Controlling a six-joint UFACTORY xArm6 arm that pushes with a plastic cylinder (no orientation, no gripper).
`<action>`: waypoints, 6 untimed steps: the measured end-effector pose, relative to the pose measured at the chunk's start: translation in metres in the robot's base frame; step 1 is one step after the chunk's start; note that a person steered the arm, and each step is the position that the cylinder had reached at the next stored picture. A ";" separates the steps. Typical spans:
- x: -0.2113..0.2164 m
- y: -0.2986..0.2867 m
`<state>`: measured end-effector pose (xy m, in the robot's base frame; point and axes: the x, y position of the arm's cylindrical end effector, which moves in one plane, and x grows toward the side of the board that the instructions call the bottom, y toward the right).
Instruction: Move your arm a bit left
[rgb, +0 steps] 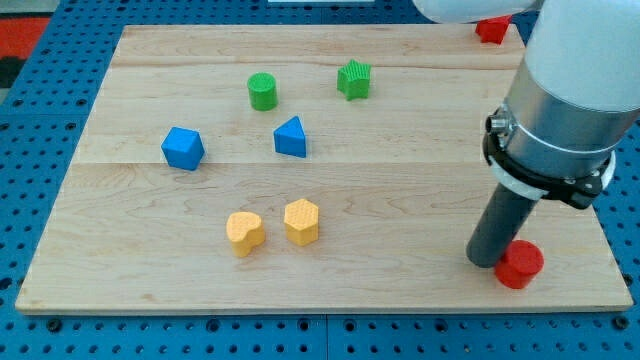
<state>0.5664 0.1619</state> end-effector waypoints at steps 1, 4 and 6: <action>0.002 0.015; 0.015 0.041; 0.019 -0.038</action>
